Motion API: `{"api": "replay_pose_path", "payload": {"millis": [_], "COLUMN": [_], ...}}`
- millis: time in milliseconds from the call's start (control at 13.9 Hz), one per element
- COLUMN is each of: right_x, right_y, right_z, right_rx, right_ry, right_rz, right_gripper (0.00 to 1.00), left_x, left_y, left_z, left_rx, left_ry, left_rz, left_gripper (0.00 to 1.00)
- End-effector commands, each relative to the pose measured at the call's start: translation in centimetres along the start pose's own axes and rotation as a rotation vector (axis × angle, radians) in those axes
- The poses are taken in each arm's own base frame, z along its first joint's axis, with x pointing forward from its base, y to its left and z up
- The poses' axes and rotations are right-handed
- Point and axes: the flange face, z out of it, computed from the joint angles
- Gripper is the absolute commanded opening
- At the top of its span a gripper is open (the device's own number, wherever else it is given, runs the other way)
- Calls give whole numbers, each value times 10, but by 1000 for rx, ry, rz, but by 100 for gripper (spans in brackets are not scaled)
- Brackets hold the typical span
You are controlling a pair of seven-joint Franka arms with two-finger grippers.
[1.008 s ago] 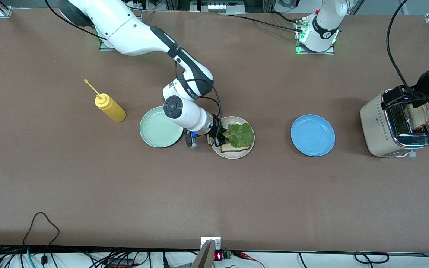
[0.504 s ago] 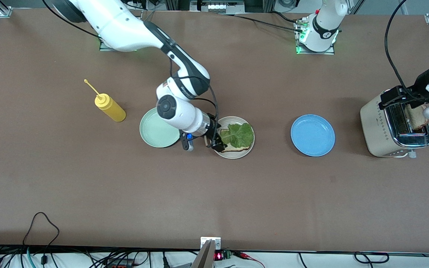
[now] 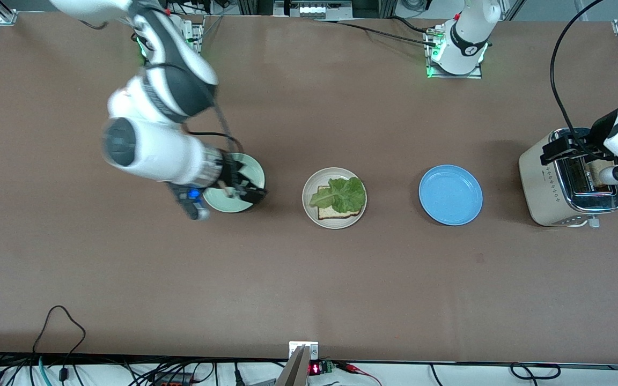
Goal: Make sandwich in beige plate with both arms
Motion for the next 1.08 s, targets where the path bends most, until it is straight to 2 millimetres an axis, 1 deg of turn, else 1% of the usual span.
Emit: {"api": "replay_pose_path", "payload": {"millis": [0, 72, 216, 288, 360, 432, 504, 576, 648, 720, 792, 936, 1008], "right_x": [28, 44, 66, 73, 77, 82, 88, 92, 95, 99, 105, 120, 125], "right_y": [53, 75, 109, 124, 138, 152, 163, 174, 183, 192, 201, 220, 225], "right_z": [-45, -66, -99, -113, -126, -139, -148, -159, -171, -180, -187, -196, -195], "right_rx": [-52, -65, -86, -123, -182, -235, -256, -254, -249, -258, -263, -265, -271], "right_ry": [-21, -19, -8, 16, 47, 72, 79, 82, 97, 114, 124, 125, 114], "right_rz": [-193, -275, -389, -453, -525, -586, -627, -652, -658, -659, -672, -719, -752], "right_gripper": [100, 100, 100, 100, 100, 100, 100, 100, 100, 100, 100, 100, 100], "left_x": [2, 2, 5, 14, 25, 32, 38, 41, 41, 36, 33, 29, 25], "left_y": [-2, -6, -37, -54, -93, -131, -159, -184, -210, -241, -260, -280, -287], "left_z": [-1, -1, -2, 2, -1, 9, 26, 49, 68, 84, 102, 123, 133], "left_rx": [2, 0, -7, -8, -9, -13, -7, 5, 8, 10, -3, -27, -37], "left_ry": [-7, -7, 3, 3, 14, 1, -21, -57, -88, -115, -141, -174, -195], "left_rz": [1, -2, -56, -85, -144, -190, -176, -144, -134, -138, -130, -84, -91], "left_gripper": [100, 100, 100, 100, 100, 100, 100, 100, 100, 100, 100, 100, 100]}}
